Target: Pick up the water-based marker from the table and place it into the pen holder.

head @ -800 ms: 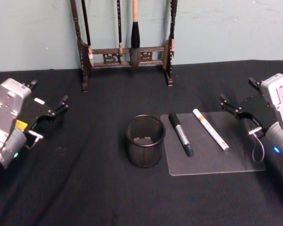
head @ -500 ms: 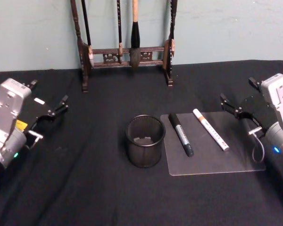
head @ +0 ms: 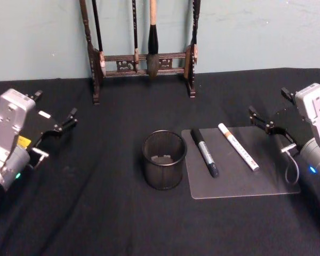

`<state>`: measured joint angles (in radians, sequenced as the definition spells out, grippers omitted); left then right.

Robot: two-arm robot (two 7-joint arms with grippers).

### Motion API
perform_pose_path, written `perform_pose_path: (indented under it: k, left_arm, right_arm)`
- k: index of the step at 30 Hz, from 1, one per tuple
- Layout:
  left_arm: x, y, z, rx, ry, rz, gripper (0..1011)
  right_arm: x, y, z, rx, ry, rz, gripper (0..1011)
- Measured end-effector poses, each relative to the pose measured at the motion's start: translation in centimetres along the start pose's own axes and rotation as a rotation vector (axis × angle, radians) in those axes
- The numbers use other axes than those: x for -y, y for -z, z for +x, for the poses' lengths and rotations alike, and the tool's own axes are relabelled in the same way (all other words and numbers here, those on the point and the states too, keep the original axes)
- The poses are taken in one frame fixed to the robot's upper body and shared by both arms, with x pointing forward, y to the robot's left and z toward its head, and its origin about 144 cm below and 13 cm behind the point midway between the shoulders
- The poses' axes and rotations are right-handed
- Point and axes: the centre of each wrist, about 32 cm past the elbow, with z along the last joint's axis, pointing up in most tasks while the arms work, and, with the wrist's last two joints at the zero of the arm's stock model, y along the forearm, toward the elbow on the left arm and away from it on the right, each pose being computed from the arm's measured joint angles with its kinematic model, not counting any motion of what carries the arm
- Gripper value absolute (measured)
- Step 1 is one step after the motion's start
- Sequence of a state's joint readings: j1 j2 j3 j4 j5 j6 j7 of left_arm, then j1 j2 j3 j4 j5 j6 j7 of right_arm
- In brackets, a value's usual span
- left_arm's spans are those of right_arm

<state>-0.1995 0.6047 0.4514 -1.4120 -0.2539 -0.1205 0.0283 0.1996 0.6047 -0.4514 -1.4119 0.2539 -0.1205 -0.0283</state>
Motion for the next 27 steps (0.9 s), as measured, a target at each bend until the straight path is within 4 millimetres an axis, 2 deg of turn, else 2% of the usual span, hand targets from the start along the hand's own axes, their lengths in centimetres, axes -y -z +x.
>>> perform_pose_path:
  k: [27]
  left_arm:
    - [0.0,0.0,0.0,0.0,0.0,0.0,1001]
  right_arm:
    - [0.0,0.0,0.0,0.0,0.0,0.0,1002]
